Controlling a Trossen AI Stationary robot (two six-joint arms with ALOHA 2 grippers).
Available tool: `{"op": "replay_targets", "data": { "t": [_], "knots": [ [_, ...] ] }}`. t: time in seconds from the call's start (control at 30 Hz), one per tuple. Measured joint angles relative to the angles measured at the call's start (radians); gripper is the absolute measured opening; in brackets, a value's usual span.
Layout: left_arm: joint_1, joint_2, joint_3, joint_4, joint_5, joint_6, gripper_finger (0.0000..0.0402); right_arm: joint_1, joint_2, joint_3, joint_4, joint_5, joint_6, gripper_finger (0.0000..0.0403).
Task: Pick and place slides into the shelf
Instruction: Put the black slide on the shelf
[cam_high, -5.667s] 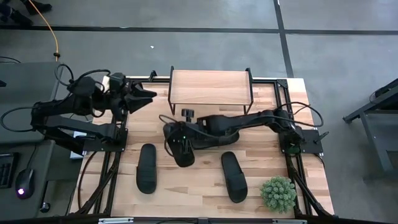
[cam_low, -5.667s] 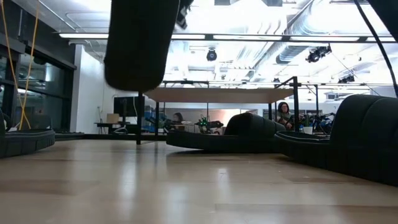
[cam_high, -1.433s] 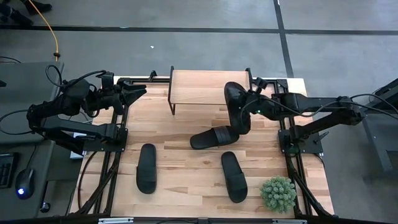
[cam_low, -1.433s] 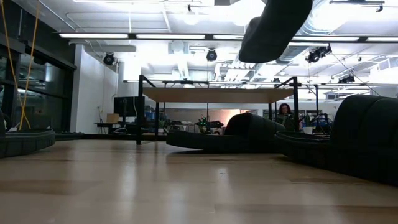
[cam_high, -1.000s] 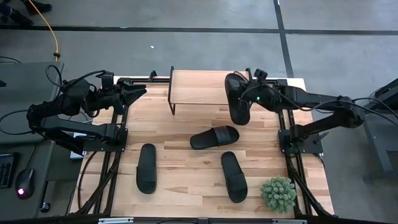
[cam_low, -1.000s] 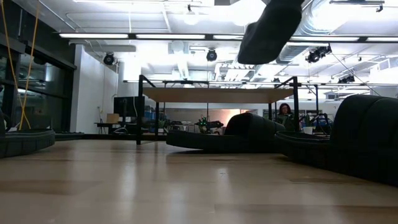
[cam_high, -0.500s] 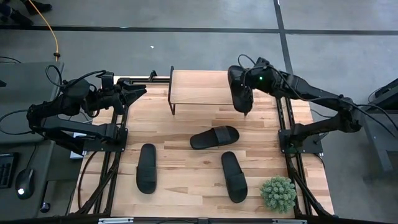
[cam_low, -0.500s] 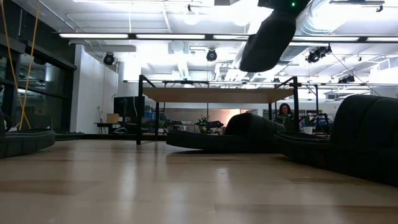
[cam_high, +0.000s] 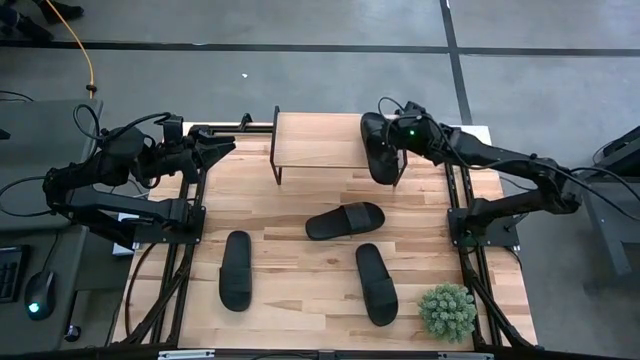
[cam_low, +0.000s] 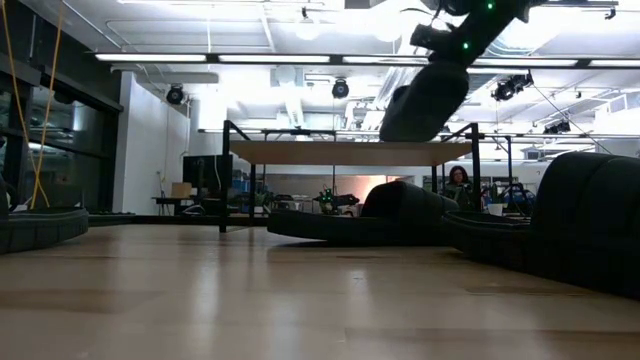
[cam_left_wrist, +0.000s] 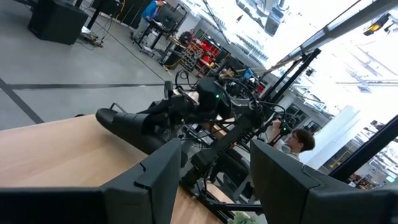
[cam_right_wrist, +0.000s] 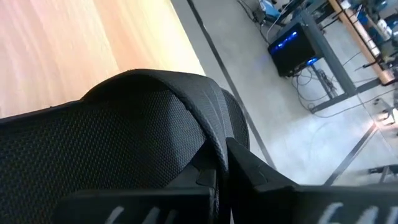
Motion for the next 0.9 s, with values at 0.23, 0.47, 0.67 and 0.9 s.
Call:
{"op": "replay_targets", "data": {
  "t": [0.23, 0.47, 0.67, 0.9],
  "knots": [
    [0.000, 0.000, 0.000, 0.000, -0.010, -0.016, 0.0177, -0.070, 0.000, -0.008, 0.019, -0.027, -0.035, 0.0000],
    [0.000, 0.000, 0.000, 0.001, -0.019, -0.026, 0.0177, -0.146, 0.000, -0.008, 0.053, -0.087, -0.073, 0.0000],
    [0.000, 0.000, 0.000, 0.006, -0.021, -0.026, 0.0177, -0.184, 0.001, -0.008, 0.053, -0.112, -0.104, 0.0000],
    [0.000, 0.000, 0.000, 0.008, -0.023, -0.025, 0.0177, -0.182, 0.053, -0.008, 0.046, -0.145, -0.098, 0.0000]
  ]
}}
